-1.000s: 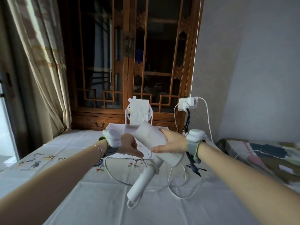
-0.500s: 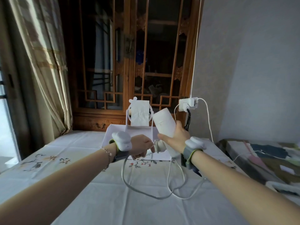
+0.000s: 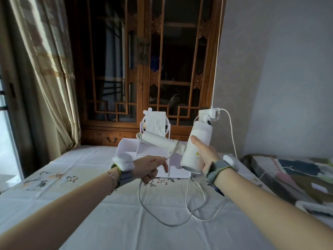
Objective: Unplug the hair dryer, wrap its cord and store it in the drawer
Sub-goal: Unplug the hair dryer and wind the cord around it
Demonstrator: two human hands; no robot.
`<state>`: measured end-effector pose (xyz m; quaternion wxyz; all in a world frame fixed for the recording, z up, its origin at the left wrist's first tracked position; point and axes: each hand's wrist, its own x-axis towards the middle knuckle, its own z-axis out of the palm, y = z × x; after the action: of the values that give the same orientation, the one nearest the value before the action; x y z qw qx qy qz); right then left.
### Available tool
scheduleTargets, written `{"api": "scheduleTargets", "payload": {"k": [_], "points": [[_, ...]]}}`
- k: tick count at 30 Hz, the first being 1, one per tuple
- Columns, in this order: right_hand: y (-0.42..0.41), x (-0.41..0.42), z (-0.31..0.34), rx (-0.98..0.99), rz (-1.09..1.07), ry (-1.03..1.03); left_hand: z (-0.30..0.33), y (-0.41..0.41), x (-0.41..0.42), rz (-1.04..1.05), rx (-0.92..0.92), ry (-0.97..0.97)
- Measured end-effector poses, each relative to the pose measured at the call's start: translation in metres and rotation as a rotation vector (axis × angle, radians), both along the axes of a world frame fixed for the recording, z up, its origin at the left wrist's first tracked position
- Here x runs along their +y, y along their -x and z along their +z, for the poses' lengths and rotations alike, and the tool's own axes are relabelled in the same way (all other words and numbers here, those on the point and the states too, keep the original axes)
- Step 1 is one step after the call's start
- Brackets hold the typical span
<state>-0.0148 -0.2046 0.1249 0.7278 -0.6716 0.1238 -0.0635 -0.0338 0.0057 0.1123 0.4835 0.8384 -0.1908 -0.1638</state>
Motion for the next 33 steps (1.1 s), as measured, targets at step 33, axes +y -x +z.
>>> {"api": "scheduleTargets", "payload": {"k": [33], "points": [[0.013, -0.005, 0.032, -0.136, 0.564, 0.731, 0.03, -0.019, 0.022, -0.01, -0.158, -0.396]]}}
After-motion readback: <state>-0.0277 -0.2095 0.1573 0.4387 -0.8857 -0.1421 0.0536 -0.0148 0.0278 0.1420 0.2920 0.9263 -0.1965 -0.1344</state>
